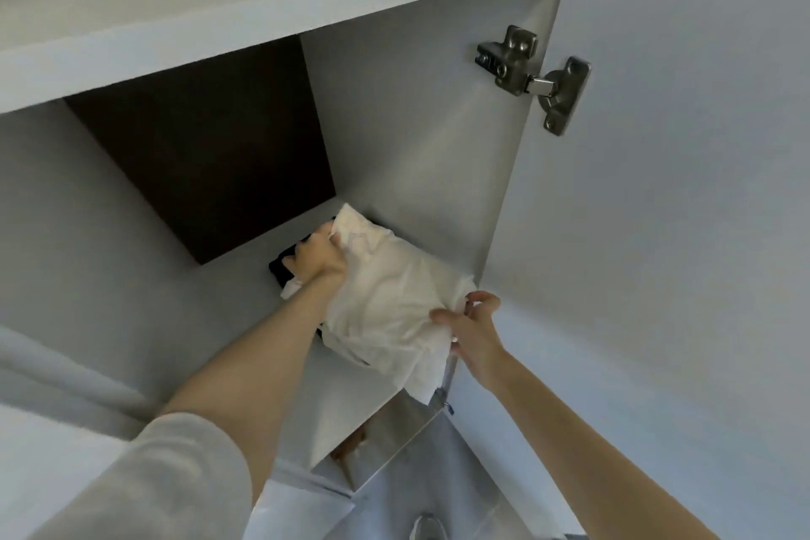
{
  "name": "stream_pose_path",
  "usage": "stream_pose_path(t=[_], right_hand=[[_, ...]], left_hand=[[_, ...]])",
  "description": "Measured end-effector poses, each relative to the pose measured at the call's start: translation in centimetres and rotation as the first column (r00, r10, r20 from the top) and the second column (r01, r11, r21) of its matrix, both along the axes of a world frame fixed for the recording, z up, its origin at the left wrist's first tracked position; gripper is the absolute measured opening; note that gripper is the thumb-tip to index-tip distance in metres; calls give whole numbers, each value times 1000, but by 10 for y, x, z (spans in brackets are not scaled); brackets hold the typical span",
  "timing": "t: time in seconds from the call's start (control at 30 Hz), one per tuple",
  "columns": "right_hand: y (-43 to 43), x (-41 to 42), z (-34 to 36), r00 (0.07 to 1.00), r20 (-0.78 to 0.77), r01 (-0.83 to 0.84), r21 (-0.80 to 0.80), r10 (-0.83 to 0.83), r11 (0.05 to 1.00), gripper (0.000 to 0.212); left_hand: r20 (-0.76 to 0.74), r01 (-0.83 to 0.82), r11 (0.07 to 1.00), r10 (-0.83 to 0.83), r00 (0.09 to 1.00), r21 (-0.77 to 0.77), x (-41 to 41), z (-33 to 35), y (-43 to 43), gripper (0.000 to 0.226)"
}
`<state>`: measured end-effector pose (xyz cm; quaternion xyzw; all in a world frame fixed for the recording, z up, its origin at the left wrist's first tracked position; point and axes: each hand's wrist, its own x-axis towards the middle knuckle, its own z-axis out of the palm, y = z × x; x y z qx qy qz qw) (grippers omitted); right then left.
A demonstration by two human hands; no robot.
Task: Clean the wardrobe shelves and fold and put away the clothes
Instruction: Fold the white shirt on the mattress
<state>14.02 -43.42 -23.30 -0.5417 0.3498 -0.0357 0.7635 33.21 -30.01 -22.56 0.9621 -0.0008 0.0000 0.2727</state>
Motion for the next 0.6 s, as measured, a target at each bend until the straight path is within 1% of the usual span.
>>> stream_pose_path(t=[0.13,0.23,0.3,0.33,0.37,0.4,0.43,0.47,0.5,0.53,0.57,0.6], right_hand=[[-1,58,-14,1000,-1,-12,106,13,994,56],[7,93,-26,999,28,-29,208,23,978,51],[11,115,-39,998,28,-59,241,54,969,45],[12,121,-44,996,-5,-85,237,89,968,43],[13,126,-49,986,-66,-139,191,154,972,40],[12,128,-56,965,-143,-211,89,222,973,38],[12,128,-64,939,-216,-286,-62,267,956,36],[12,127,-70,919,-266,-356,-245,291,902,35],[12,125,-75,911,-285,-403,-456,298,794,36],[12,124,-79,906,-274,-421,-650,322,633,40],[12,125,-82,892,-257,-416,-789,373,452,47],[11,129,-85,860,-253,-408,-863,444,298,53]], left_hand=[[29,-2,991,-2,1000,135,64,-5,-7,34],[42,14,986,-22,999,169,111,-10,-7,36],[84,20,982,-36,996,186,135,-13,-10,40],[89,26,981,-44,995,194,141,-15,-11,44],[68,38,981,-51,996,190,145,-20,-11,49],[27,61,982,-67,997,181,145,-27,-10,53],[-36,102,979,-97,995,178,144,-42,-8,54],[-99,142,972,-125,987,189,138,-55,-6,54],[-174,175,963,-140,975,206,128,-72,-4,55],[-251,193,958,-138,958,212,116,-90,-2,55],[-330,191,961,-118,937,198,99,-102,-1,56],[-400,184,966,-99,911,180,82,-116,-1,56]])
